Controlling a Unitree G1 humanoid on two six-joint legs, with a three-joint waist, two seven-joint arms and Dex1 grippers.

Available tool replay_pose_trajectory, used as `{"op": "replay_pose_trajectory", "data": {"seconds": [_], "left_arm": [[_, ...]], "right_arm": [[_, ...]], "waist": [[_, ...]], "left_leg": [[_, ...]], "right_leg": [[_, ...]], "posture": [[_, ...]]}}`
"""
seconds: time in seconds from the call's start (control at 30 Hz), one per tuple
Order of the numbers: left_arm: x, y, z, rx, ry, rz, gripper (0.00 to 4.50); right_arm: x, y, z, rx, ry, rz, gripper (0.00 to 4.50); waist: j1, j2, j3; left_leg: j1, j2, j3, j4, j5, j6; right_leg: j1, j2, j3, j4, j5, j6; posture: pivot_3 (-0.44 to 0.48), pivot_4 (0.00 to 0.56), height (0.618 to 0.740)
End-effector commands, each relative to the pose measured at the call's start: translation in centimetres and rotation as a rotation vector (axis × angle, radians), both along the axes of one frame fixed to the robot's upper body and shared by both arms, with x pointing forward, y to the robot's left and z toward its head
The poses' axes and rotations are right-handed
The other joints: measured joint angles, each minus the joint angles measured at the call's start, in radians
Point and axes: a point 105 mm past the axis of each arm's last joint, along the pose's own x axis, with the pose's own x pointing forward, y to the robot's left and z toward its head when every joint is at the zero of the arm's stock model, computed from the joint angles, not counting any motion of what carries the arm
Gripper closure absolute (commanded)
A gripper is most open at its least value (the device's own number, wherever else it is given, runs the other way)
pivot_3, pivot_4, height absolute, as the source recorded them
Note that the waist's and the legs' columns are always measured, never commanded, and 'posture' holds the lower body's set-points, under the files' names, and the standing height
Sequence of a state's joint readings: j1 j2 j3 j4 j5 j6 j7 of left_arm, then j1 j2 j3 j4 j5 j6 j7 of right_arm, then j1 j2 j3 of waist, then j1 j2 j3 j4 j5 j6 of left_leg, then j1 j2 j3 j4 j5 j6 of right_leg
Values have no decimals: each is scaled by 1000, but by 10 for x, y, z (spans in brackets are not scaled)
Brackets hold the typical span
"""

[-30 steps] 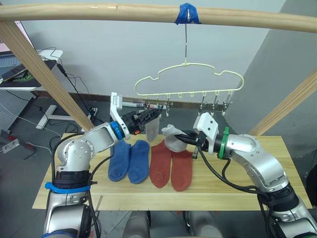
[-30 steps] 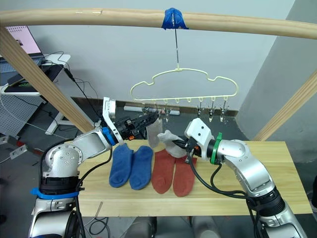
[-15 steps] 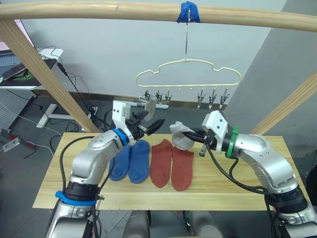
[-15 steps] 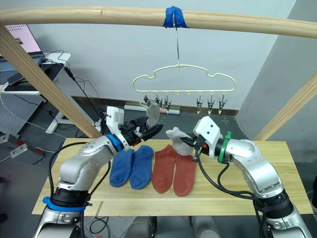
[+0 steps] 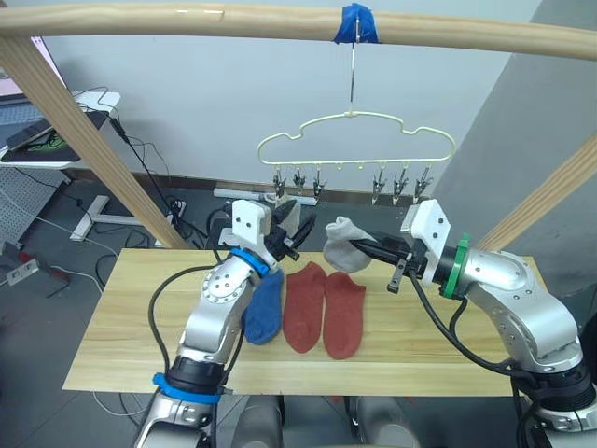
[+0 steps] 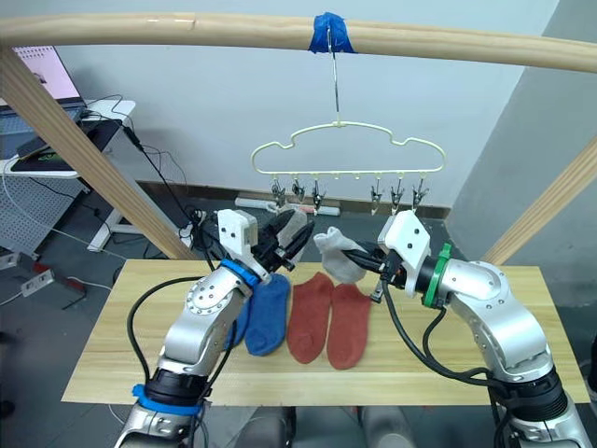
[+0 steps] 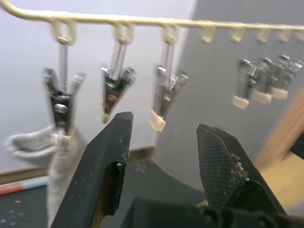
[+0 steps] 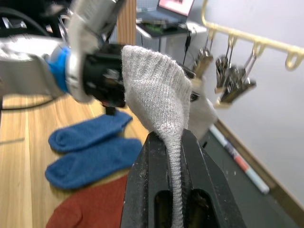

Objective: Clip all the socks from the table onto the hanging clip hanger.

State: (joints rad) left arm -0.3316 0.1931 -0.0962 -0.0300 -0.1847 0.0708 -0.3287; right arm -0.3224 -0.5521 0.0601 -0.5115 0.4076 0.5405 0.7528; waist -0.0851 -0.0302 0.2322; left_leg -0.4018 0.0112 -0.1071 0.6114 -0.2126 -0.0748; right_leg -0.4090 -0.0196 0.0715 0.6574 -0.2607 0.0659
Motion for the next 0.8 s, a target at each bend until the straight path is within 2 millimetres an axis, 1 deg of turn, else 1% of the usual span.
{"op": "replay_pose_trajectory", "data": {"seconds": [0.03, 0.17, 0.5, 0.8], "left_arm": [[3, 8, 16, -5, -89, 62, 2157], [9, 15, 19, -34, -99, 114, 2157], [18, 6, 18, -40, -107, 98, 2157], [24, 1, 23, -44, -124, 94, 2157]], "right_arm": [[-10, 2, 18, 22, -90, 52, 4500], [-8, 5, 22, 35, -104, 66, 4500], [-8, 16, 33, 55, -131, 94, 4500], [-7, 17, 37, 52, -140, 95, 4500]], "waist": [[-2, 0, 0], [-2, 0, 0], [-2, 0, 0], [-2, 0, 0]], "left_leg": [[0, 0, 0, 0, 0, 0], [0, 0, 0, 0, 0, 0], [0, 0, 0, 1, 0, 0], [1, 0, 0, 1, 0, 0]], "right_leg": [[0, 0, 0, 0, 0, 0], [0, 0, 0, 1, 0, 0], [1, 0, 0, 1, 0, 0], [1, 0, 0, 1, 0, 0]], "posture": [[-147, 207, 740], [-151, 203, 740], [-155, 199, 740], [-165, 205, 740]]}}
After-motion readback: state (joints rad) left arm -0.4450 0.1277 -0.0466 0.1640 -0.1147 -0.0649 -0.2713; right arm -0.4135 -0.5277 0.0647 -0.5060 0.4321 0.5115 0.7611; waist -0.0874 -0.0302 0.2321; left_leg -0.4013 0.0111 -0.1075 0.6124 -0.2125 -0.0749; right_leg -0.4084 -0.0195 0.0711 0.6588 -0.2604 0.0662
